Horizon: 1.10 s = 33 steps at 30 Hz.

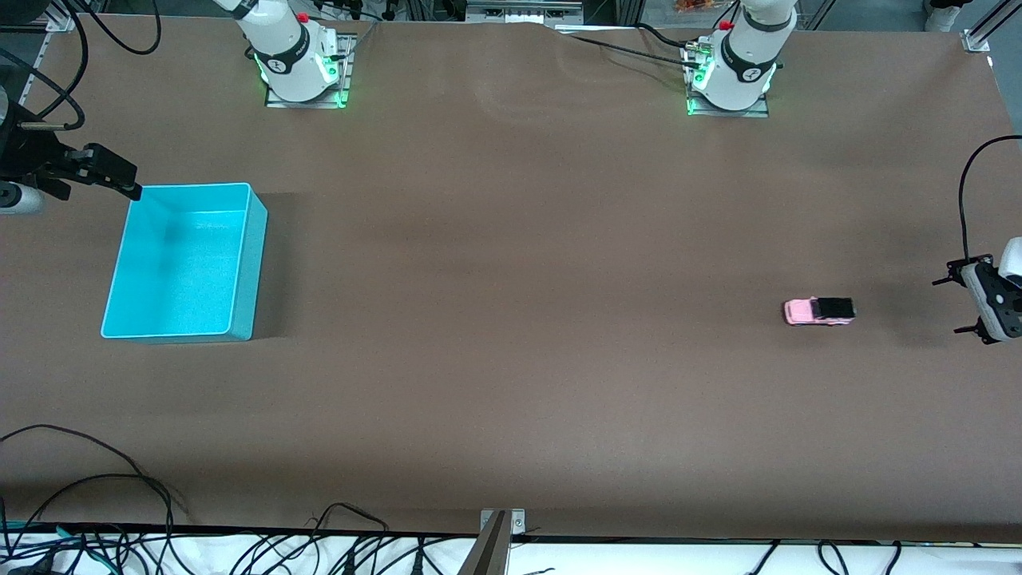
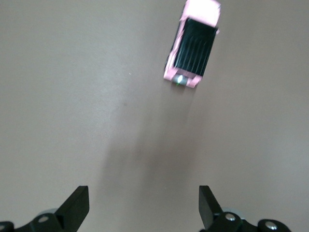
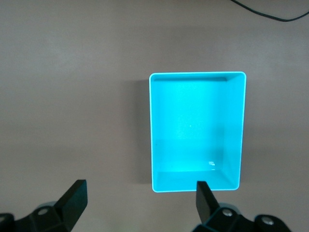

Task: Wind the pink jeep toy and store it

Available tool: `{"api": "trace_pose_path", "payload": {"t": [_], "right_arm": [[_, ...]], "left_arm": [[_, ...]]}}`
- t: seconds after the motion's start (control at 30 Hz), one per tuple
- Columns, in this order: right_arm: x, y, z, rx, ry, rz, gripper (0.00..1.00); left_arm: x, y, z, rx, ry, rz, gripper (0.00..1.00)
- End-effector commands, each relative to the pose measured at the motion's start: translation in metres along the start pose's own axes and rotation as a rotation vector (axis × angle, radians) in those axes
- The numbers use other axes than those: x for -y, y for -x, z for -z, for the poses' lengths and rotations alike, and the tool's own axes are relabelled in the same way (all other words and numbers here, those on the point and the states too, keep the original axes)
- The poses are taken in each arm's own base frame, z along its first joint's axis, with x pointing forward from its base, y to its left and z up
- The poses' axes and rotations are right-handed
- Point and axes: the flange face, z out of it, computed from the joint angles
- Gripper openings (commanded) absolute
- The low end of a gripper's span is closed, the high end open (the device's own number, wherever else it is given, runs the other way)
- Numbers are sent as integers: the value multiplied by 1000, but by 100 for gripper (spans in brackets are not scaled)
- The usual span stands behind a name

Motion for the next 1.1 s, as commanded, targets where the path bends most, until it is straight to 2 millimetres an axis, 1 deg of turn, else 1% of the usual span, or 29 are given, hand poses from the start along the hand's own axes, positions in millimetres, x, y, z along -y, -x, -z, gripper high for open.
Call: {"api": "trace_pose_path", "payload": {"t": [0.0, 0.1, 0.2, 0.37, 0.5, 0.77, 0.83, 0.93, 1.03, 1.07], "right_arm": [[-1, -1, 5, 5, -13, 5, 100], [-1, -1, 5, 5, -13, 5, 100], [-1, -1, 5, 5, -13, 5, 100], [-1, -1, 5, 5, -13, 6, 100], [-1, -1, 5, 4, -13, 5, 100], [-1, -1, 5, 5, -13, 6, 100], [-1, -1, 5, 4, -13, 5, 100], [-1, -1, 5, 5, -13, 6, 100], [-1, -1, 5, 5, -13, 6, 100], [-1, -1, 5, 5, -13, 6, 100]], "left_arm": [[-7, -19, 28, -10, 36, 127, 100], [-12, -25, 39, -5, 61, 206, 100], [-18, -39, 54, 5, 68, 262, 100], [-29, -69, 81, 21, 61, 310, 100], [-43, -92, 106, 39, 65, 357, 100], [-75, -146, 157, 96, 108, 462, 100], [-81, -158, 166, 110, 115, 490, 100], [-95, -183, 182, 128, 114, 535, 100], [-111, -209, 192, 153, 114, 596, 100], [-116, -215, 196, 158, 110, 621, 100]]}}
